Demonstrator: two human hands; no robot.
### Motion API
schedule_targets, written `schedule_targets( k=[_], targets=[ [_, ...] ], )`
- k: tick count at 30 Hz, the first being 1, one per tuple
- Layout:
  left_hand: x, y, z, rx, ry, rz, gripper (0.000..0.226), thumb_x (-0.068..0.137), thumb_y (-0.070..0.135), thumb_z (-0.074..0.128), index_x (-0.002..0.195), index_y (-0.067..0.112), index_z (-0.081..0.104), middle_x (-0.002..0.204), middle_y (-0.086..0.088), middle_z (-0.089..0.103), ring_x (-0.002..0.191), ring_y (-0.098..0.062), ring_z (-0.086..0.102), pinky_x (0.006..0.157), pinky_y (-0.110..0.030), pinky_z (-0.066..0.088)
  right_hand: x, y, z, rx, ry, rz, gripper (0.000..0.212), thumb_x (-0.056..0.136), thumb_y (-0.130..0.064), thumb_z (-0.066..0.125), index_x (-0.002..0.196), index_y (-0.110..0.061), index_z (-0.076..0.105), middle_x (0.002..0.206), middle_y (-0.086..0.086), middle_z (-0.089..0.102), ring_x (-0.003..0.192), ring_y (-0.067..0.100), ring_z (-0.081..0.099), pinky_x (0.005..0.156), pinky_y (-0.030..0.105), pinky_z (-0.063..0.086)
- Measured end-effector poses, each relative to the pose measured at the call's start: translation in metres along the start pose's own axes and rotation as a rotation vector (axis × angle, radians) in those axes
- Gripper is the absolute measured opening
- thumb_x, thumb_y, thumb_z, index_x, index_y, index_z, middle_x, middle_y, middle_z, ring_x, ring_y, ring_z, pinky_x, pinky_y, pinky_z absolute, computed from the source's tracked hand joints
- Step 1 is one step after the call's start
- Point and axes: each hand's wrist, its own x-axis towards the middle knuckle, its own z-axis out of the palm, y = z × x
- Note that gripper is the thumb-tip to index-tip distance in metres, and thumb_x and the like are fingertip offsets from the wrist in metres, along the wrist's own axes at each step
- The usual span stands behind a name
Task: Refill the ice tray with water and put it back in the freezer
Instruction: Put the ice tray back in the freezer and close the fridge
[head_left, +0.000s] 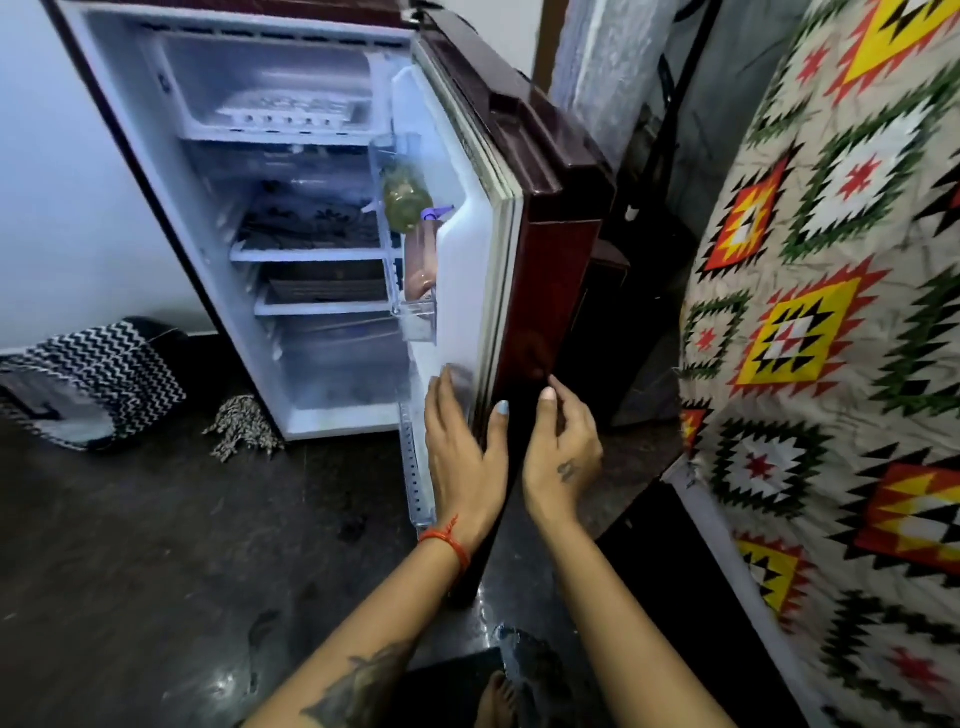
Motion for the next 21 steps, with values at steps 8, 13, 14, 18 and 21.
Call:
schedule_targets(
  k=[8,13,14,18,21],
  targets=[
    [0.011,-0.016,-0.075,-0.011,0.113,0.001,0.068,0.094,0.033,0.052,0.149,0.017,0.015,0.155,-0.002,0.024,0.142,-0.014,0.022,0.114,-0.026,0.021,-0.041,-0.032,0.049,0.106,-0.020,-0.122,0.023,0.087,-0.027,0.054,0.096,-0.010,0.067,0.107,-0.002,0.047,0.095,0.007,0.050,0.089,0.037,0.048],
    [0.027,-0.030,-0.112,0.034,0.200,0.046,0.070,0.094,0.031,0.052,0.150,0.014,0.015,0.157,-0.004,0.019,0.145,-0.014,0.017,0.117,-0.028,0.018,-0.050,-0.053,0.081,0.178,-0.107,-0.070,0.041,0.089,-0.030,0.048,0.125,-0.012,0.048,0.125,-0.001,0.046,0.113,0.018,0.052,0.096,0.040,0.046],
    [0.030,-0.033,-0.118,0.050,0.215,0.051,0.070,0.094,0.032,0.052,0.150,0.015,0.013,0.158,-0.003,0.015,0.145,-0.013,0.014,0.116,-0.023,0.015,-0.054,-0.057,0.088,0.183,-0.168,-0.068,0.047,0.090,-0.033,0.044,0.132,-0.013,0.045,0.131,0.000,0.048,0.119,0.018,0.051,0.100,0.037,0.043],
    [0.044,-0.046,-0.134,0.102,0.257,0.092,0.072,0.094,0.037,0.051,0.150,0.017,0.011,0.160,0.000,0.006,0.145,-0.010,0.009,0.110,-0.013,0.010,-0.065,-0.069,0.117,0.149,-0.299,-0.125,0.051,0.093,-0.040,0.035,0.137,-0.017,0.046,0.133,0.000,0.053,0.119,0.006,0.047,0.100,0.025,0.038],
    [0.061,-0.058,-0.143,0.124,0.283,0.073,0.079,0.090,0.052,0.047,0.151,0.019,0.007,0.160,0.001,0.002,0.144,-0.005,0.005,0.111,-0.017,0.010,-0.066,-0.075,0.139,0.171,-0.330,-0.138,0.044,0.094,-0.041,0.035,0.126,-0.019,0.054,0.120,-0.009,0.054,0.108,0.003,0.050,0.090,0.021,0.040]
  ],
)
